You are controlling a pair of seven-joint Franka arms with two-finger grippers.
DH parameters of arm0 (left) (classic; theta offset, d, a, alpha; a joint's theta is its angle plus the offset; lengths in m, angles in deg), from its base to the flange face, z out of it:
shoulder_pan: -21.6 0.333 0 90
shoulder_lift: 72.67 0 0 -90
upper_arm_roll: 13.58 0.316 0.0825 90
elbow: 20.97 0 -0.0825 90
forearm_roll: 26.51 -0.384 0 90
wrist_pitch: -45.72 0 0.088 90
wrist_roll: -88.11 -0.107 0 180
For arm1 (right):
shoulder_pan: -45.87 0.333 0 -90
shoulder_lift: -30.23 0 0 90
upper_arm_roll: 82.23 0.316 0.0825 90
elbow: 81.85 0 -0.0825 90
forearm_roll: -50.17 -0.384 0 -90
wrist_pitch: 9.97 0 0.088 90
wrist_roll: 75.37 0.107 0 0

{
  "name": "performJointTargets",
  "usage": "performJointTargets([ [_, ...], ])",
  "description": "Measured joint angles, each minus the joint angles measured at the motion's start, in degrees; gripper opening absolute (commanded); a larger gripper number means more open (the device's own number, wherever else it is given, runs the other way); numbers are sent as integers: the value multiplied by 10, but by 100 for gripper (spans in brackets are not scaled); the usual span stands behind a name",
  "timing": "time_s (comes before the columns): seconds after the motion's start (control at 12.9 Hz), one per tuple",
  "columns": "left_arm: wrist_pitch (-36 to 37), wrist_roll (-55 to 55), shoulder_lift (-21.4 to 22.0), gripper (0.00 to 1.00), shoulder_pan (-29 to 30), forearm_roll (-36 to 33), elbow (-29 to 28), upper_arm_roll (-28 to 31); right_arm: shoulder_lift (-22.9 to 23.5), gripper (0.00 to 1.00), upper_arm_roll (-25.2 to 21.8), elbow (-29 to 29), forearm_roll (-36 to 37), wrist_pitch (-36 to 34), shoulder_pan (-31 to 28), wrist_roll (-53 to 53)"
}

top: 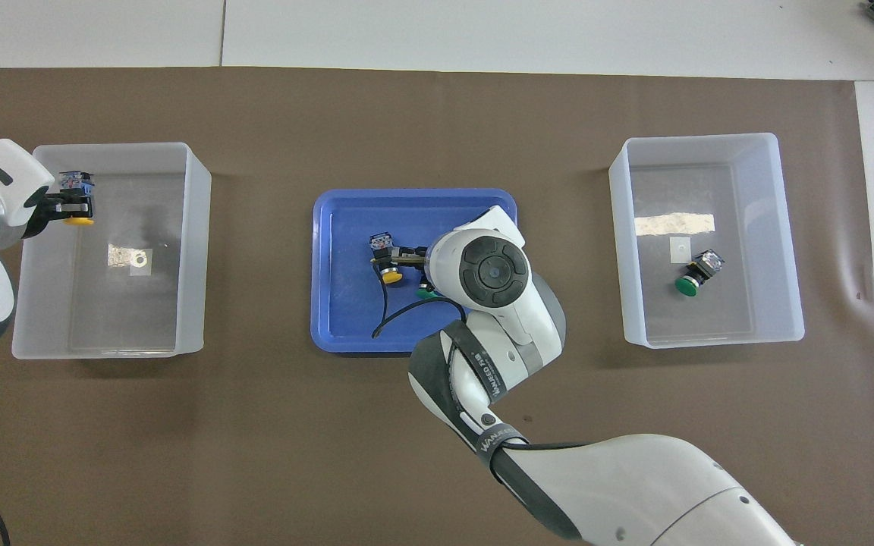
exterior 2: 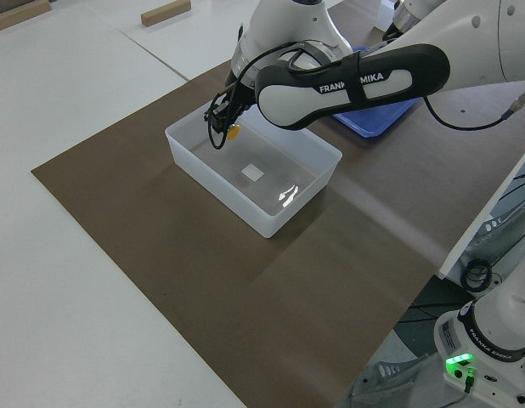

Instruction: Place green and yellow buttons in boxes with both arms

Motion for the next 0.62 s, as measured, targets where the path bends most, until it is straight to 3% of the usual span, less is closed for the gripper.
performJointTargets([
  [0.15, -21, -10, -12, 6, 4, 0, -12, 0, 6, 51, 0, 0, 0, 2, 1, 0],
  [0.31, -23, -11, -13, 49, 4, 0, -22, -1, 7, 7, 0, 0, 0, 2, 2, 0],
  [0.39, -23, -11, -13, 67, 5, 0, -25, -2, 7, 0, 0, 1, 0, 2, 2, 1],
  [0.46, -23, -11, -13, 81, 5, 0, -27, -2, 7, 0, -1, 3, 0, 1, 1, 4],
  [0.62, -24, -11, -12, 86, 6, 0, -27, -2, 5, 0, -4, 12, -1, -6, -3, 12],
])
